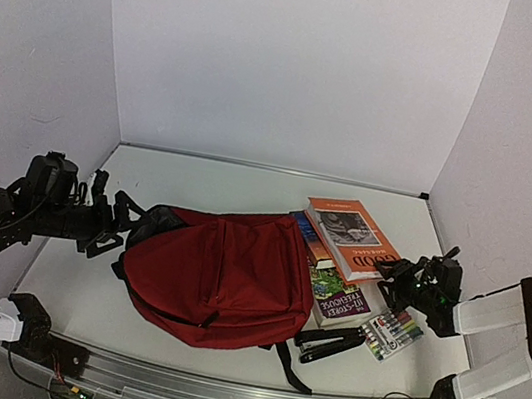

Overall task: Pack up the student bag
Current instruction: Pick up the book from the center of the board.

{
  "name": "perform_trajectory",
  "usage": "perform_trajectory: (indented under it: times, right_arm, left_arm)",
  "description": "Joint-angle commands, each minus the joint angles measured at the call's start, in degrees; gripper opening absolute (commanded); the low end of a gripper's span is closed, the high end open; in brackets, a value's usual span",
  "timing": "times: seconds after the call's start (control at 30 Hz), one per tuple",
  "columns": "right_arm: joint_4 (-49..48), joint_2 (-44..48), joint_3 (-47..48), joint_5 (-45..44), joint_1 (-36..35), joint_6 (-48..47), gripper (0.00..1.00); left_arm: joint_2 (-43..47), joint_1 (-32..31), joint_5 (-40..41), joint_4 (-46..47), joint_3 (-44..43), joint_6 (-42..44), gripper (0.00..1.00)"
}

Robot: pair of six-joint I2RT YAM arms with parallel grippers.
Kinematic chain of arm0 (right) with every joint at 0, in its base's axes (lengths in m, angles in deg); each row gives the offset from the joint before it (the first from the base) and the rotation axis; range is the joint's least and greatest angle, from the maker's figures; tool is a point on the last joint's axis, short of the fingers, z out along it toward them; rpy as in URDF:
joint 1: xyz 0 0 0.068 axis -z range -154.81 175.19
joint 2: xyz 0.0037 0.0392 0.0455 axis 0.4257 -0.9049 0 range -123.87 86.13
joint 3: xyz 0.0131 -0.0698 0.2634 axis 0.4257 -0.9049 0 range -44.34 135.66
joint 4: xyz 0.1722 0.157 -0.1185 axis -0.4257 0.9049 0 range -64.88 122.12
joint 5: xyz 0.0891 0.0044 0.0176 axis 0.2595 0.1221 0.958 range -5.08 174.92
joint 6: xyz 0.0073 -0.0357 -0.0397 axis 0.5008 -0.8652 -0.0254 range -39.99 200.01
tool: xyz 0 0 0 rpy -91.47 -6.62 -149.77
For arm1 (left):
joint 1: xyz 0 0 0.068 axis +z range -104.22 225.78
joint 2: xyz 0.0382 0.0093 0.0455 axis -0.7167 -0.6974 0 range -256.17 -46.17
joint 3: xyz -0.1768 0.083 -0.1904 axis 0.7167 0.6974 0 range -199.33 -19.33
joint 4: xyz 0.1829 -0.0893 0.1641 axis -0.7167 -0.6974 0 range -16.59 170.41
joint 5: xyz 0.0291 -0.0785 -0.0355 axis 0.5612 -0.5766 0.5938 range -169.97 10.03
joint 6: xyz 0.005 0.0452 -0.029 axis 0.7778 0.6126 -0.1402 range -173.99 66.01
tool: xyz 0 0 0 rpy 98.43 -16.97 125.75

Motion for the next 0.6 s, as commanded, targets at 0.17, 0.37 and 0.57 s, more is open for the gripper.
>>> perform_trajectory:
  times: [0.17,0.37,0.57]
  right_arm:
    - [-16.4,-9.6,-0.5,0.6,-0.1,6.5,0.63]
    - [-25.3,-15.5,0.0,0.1,-0.1,11.1,0.67]
    - [-34.9,-21.6,0.1,-1.6,-0.1,15.8,0.69]
  left_arm:
    - [-1.0,0.3,0.8,0.4,-0.8,0.1,1.00]
    - [-2.1,0.4,0.8,0.9,-1.0,0.2,1.00]
    - [-3.1,0.3,0.8,1.1,-1.7,0.3,1.00]
